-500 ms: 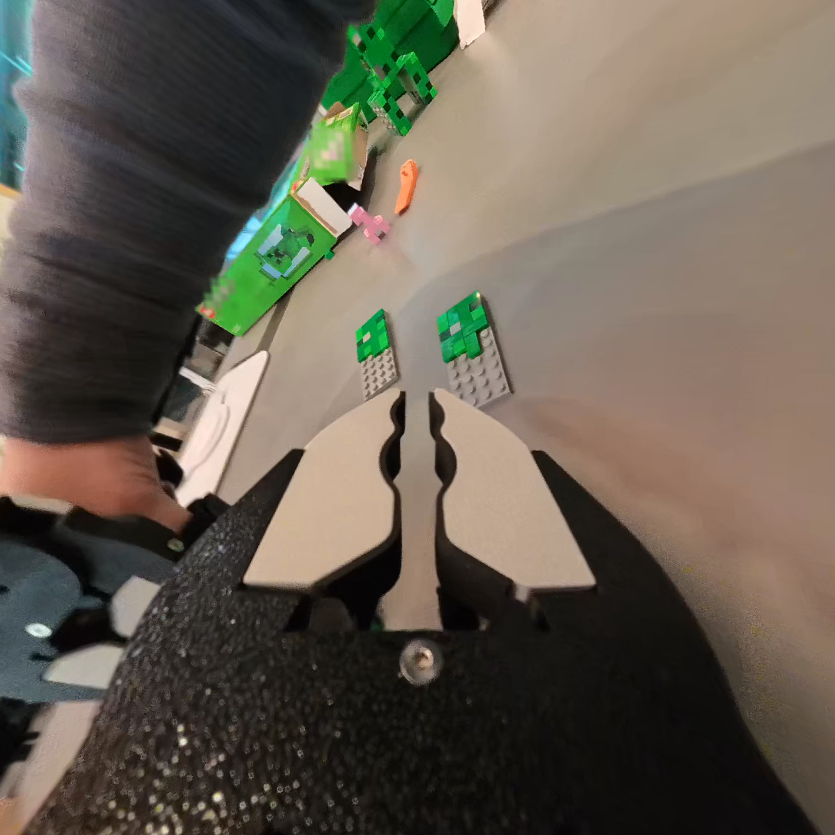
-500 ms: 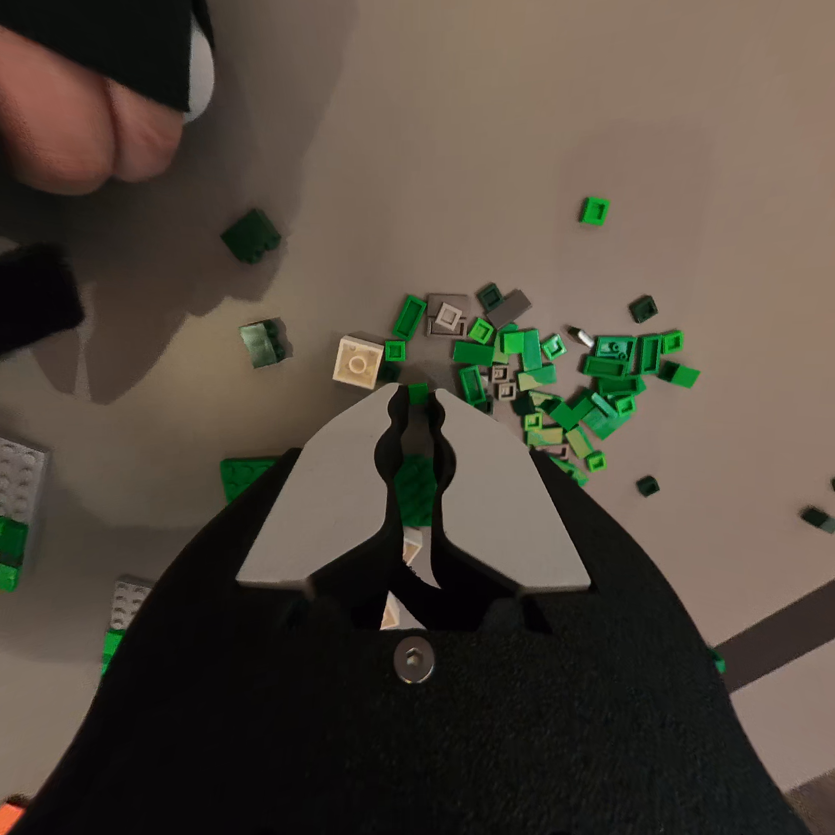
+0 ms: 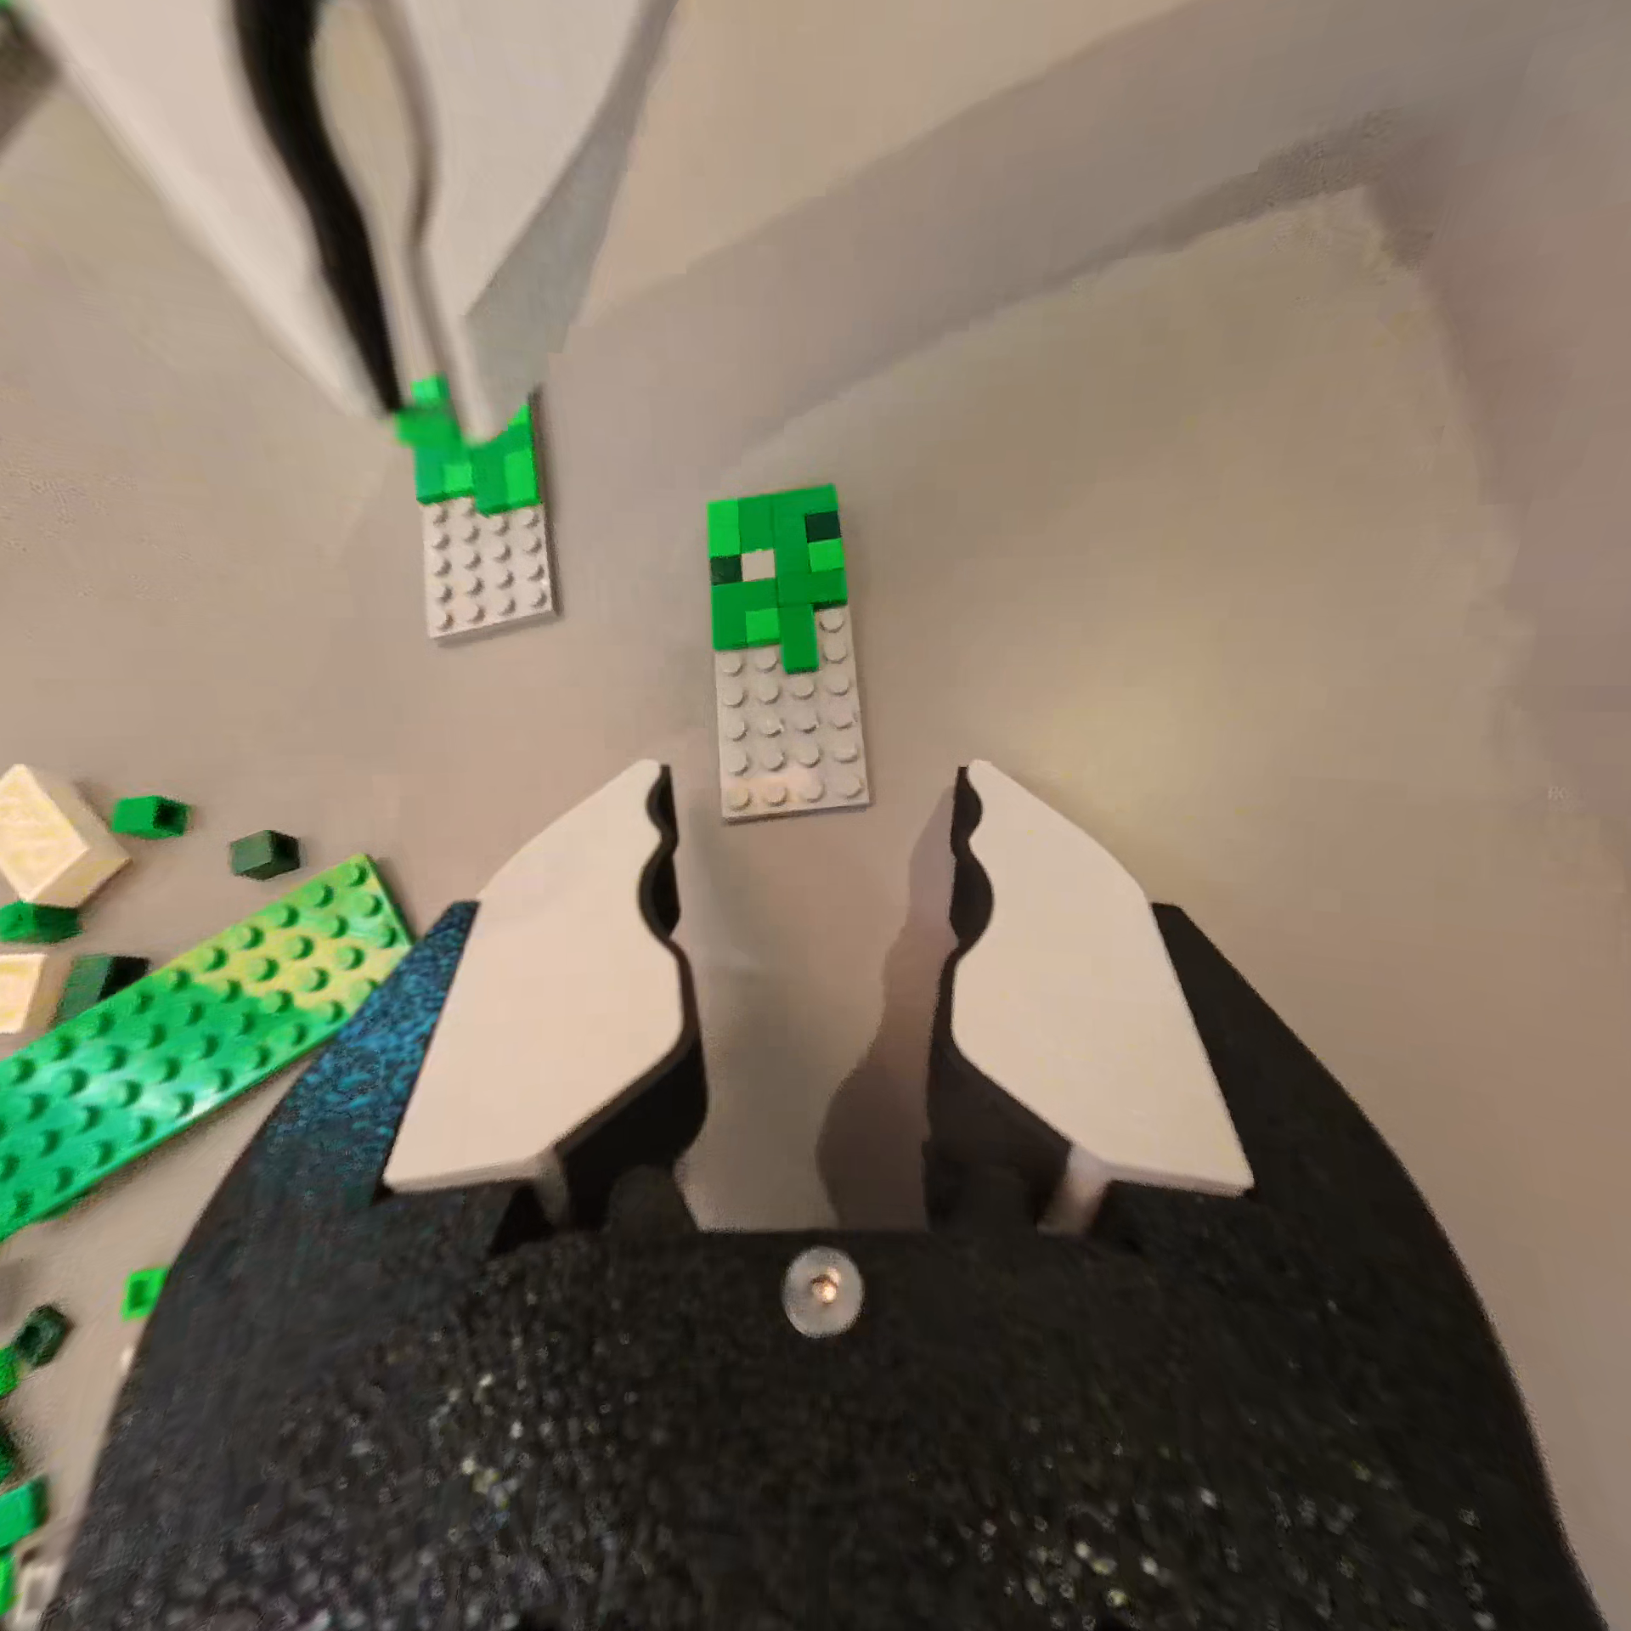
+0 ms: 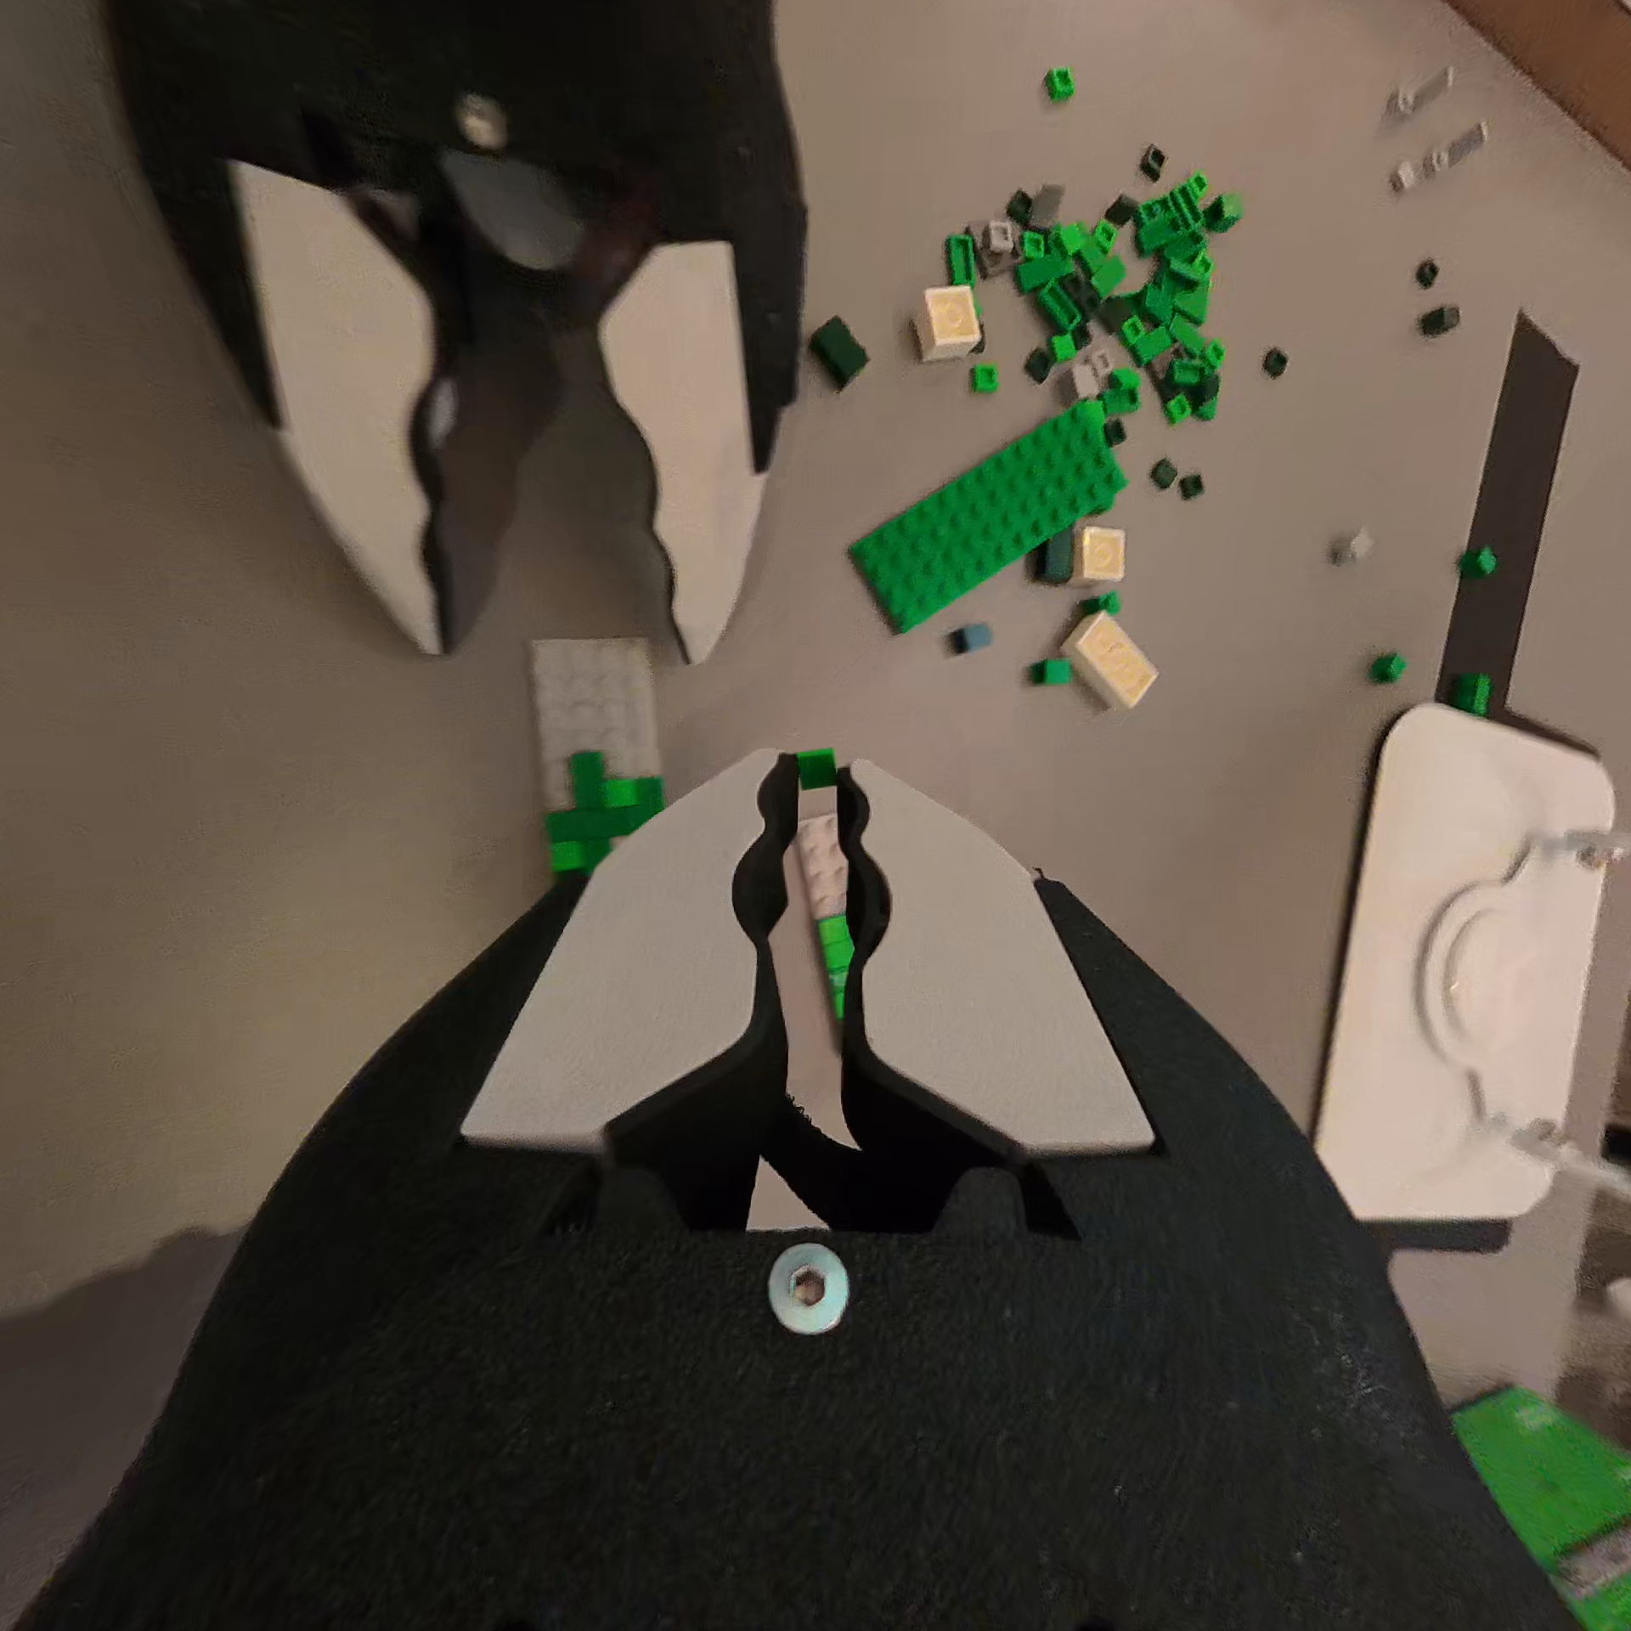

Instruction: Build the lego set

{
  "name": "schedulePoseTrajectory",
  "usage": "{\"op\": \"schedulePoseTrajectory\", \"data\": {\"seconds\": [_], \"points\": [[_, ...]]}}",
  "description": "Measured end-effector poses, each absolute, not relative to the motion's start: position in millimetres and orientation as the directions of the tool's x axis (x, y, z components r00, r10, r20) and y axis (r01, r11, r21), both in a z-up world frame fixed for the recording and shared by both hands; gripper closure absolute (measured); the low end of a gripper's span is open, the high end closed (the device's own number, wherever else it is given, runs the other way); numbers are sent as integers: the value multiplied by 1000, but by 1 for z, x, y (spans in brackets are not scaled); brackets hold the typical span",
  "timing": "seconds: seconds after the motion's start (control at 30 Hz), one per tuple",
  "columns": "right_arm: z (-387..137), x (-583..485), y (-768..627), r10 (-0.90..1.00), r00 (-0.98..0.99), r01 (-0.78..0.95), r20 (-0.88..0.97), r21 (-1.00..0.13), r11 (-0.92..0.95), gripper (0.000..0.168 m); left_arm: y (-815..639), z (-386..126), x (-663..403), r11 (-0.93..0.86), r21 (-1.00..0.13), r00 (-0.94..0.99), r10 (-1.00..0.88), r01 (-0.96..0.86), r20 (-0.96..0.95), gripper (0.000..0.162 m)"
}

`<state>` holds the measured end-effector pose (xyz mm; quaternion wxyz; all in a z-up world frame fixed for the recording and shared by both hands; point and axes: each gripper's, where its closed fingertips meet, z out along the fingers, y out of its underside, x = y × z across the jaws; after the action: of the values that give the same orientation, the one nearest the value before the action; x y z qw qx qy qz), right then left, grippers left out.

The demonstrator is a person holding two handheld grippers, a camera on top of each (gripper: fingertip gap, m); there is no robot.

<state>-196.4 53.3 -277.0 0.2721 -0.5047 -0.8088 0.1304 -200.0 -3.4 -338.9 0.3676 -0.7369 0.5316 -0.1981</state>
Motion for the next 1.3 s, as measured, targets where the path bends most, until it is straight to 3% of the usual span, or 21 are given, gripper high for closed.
{"op": "schedulePoseTrajectory", "data": {"seconds": [0.03, 0.1, 0.2, 0.3, 0.5, 0.57, 0.67, 0.73, 0.8, 0.9, 1.13, 1.3], "points": [[-277, -188, 48, 900, -317, 747, 300, -506, 432, 160, -1, -342, -200, -175, -739, 355, -930, -650, -93, 104], [-279, -175, 36, 922, -281, 744, 265, -547, 384, 160, 1, -341, -199, -148, -725, 330, -937, -673, -115, 119], [-286, -162, 23, 938, -264, 745, 227, -570, 347, 160, 1, -342, -193, -156, -682, 321, -939, -715, -122, 128], [-297, -157, 13, 948, -264, 753, 178, -576, 318, 160, 3, -343, -187, -203, -673, 341, -937, -712, -79, 125], [-318, -154, 6, 948, -264, 783, 179, -534, 319, 160, 5, -343, -186, -208, -655, 356, -929, -727, -100, 134], [-322, -155, 5, 946, -262, 787, 192, -525, 325, 160, 5, -342, -183, -183, -677, 347, -931, -713, -114, 149], [-327, -154, 8, 934, -267, 800, 237, -485, 352, 160, 2, -342, -182, -155, -697, 332, -935, -700, -126, 158], [-328, -152, 8, 933, -266, 802, 241, -482, 353, 160, 2, -342, -184, -197, -708, 363, -928, -678, -89, 151], [-324, -151, 8, 942, -249, 793, 224, -512, 331, 160, 5, -342, -189, -255, -705, 396, -917, -662, -40, 120], [-317, -150, 10, 952, -226, 774, 207, -555, 304, 160, 9, -340, -193, -302, -712, 413, -911, -634, 19, 107], [-309, -150, 16, 960, -213, 747, 183, -603, 281, 161, 26, -328, -208, -142, -700, 293, -951, -700, -99, 106], [-304, -153, 18, 962, -211, 724, 174, -633, 274, 161, 37, -339, -211, -112, -602, 149, -989, -790, -11, 101]]}}
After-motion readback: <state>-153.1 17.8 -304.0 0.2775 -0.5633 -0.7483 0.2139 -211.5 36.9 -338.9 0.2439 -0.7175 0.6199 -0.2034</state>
